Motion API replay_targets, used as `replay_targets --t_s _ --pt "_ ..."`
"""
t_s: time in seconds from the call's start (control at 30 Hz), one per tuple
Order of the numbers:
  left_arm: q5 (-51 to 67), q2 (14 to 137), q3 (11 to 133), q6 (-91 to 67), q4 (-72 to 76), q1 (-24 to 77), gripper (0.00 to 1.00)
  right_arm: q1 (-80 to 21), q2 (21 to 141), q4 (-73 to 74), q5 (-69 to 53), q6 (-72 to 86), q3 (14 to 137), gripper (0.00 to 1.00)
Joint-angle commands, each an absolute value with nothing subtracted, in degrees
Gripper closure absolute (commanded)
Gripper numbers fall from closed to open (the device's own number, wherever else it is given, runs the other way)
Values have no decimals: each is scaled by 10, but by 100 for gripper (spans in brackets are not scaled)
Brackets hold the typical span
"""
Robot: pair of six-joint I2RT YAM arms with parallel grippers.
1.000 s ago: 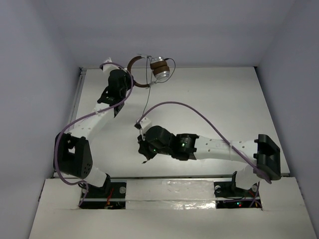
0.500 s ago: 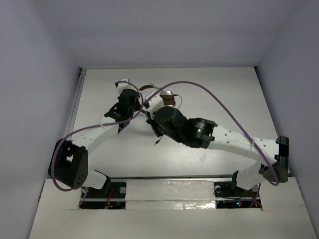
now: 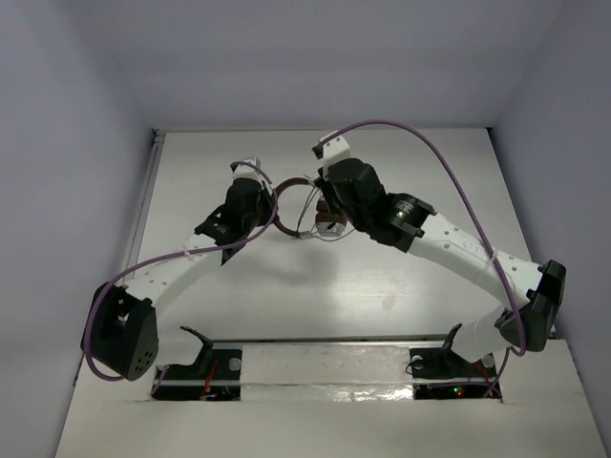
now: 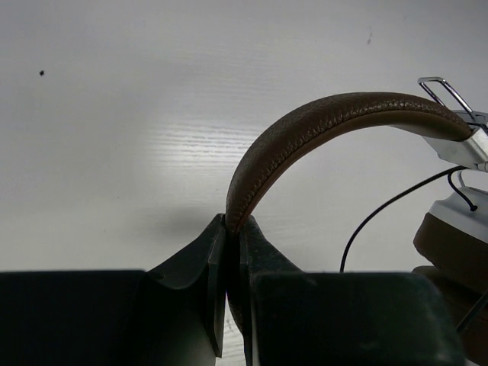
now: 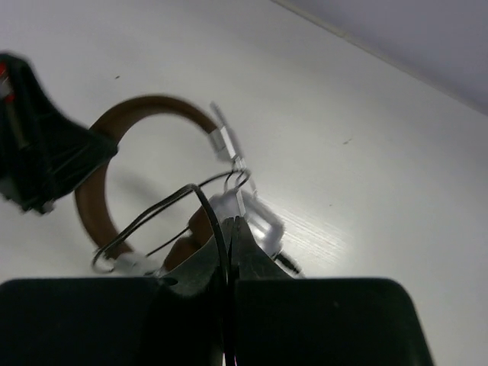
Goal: Wrap the headphones
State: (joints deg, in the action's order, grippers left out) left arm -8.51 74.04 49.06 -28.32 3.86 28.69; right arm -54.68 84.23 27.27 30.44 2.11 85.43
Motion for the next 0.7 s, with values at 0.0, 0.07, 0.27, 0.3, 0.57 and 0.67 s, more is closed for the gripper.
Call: replay_targets --t_s 0.0,0.07,0.27,0.3,0.57,0.67 --pt "-49 704 488 -272 43 294 100 -515 837 217 337 -10 886 100" --pt "-37 700 485 -272 40 294 100 -491 841 207 330 -12 890 100" --pt "-9 696 490 -265 33 294 100 -432 840 170 329 -18 865 100" --pt "-3 695 490 -263 34 294 100 -412 840 170 326 -16 862 100" --pt "143 695 516 -262 62 288 100 -368 848 153 320 -1 819 100" --pt "184 701 530 -259 65 288 100 -368 846 149 336 -1 803 100"
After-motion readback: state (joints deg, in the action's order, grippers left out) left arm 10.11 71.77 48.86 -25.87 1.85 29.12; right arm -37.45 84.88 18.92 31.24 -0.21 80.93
